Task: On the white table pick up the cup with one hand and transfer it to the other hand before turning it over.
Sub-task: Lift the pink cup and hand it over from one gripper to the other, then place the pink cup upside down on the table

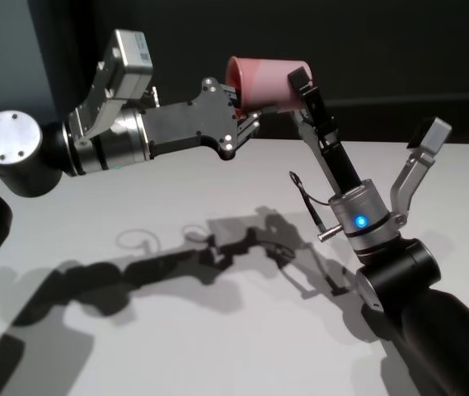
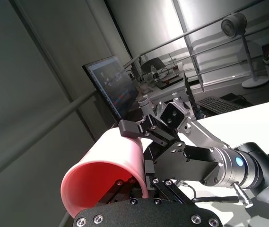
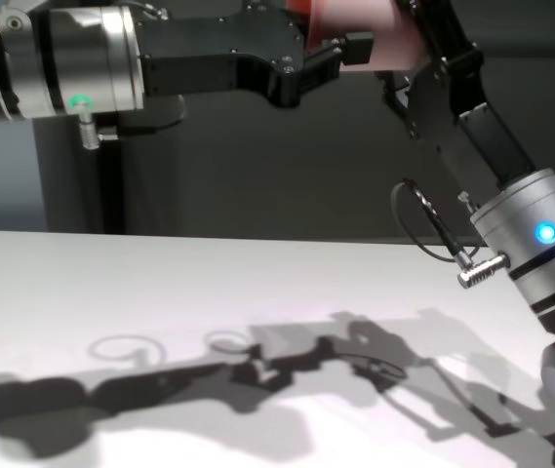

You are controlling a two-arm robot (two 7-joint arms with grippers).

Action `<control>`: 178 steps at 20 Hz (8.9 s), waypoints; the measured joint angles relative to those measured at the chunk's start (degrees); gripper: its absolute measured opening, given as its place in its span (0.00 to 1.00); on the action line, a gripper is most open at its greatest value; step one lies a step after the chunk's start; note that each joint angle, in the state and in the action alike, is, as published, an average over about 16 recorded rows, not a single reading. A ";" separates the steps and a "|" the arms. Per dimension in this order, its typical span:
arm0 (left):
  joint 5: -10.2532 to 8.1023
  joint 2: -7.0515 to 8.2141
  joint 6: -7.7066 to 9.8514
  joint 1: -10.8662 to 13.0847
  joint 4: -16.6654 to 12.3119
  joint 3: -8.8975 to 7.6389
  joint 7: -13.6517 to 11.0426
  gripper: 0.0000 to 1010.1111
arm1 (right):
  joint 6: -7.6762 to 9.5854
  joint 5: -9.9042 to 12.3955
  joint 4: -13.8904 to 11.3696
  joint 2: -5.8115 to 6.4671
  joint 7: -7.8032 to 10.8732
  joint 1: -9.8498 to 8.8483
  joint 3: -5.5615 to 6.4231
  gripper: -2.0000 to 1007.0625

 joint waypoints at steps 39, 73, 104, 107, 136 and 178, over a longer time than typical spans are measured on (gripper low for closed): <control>0.00 -0.01 0.00 0.00 0.00 0.00 0.00 0.04 | 1.35 1.07 0.69 -0.43 1.69 0.24 -0.13 1.00; 0.00 0.00 0.00 0.00 0.01 0.00 0.01 0.04 | 1.28 0.94 0.71 -0.42 1.83 0.29 -0.14 0.77; -0.33 0.19 -0.54 0.28 -0.08 0.02 -0.49 0.66 | 1.28 0.94 0.75 -0.41 1.73 0.29 -0.14 0.77; -0.51 0.50 -0.87 0.58 -0.32 -0.03 -0.59 0.77 | 1.28 0.94 0.75 -0.41 1.75 0.29 -0.14 0.77; 2.18 7.95 0.78 20.23 -14.69 -12.26 25.89 0.99 | 1.28 0.95 0.74 -0.41 1.80 0.29 -0.14 0.77; -3.65 -8.47 -4.98 28.01 -0.81 -19.73 32.11 0.99 | 1.27 0.94 0.73 -0.41 1.74 0.29 -0.14 0.77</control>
